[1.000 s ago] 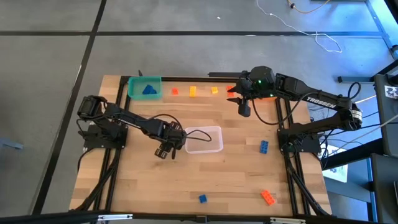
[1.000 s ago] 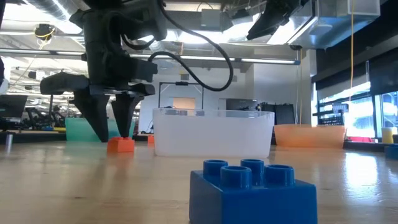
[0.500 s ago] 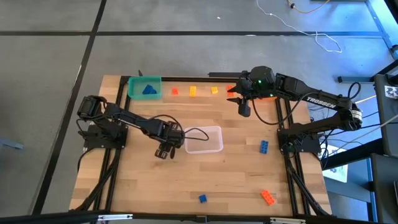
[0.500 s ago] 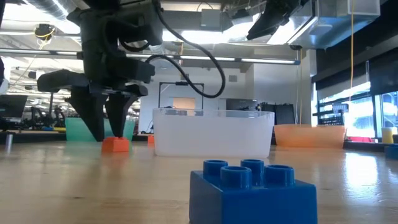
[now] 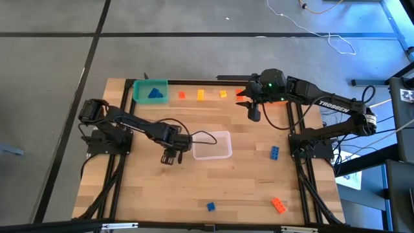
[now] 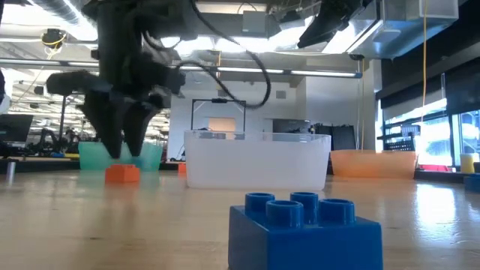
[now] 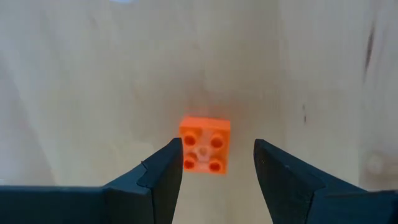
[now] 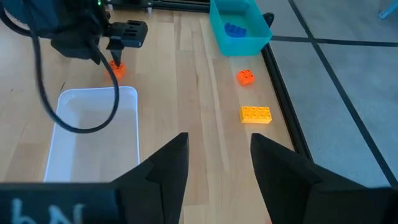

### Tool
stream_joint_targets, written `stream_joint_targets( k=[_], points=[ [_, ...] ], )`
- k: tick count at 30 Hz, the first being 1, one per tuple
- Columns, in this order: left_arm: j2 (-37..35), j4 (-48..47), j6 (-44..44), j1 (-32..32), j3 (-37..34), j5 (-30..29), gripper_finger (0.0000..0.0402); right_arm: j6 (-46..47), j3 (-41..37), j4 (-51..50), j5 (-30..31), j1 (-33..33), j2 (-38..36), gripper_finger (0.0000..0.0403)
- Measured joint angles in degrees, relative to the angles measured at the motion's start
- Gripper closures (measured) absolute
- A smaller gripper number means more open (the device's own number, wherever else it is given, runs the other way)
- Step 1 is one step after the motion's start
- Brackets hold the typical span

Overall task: Sort & place blocks by color
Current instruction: Put the left center orange game piece into the transparent bin

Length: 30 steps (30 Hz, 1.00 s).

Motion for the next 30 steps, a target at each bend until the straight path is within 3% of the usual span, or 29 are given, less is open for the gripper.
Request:
stream_joint_targets(
  k=[21, 30],
  points=[
    [-1.82, 0.62, 3.29, 3.07, -0.45, -1.41, 0.0214, -0.16, 0.0, 0.03, 0.0, 0.0, 0.0, 0.023],
    [-1.82, 3.71, 3.29, 4.27, -3.24, 4.76, 0.0214, -0.16, 0.0, 0.02, 0.0, 0.0, 0.0, 0.023]
  ],
)
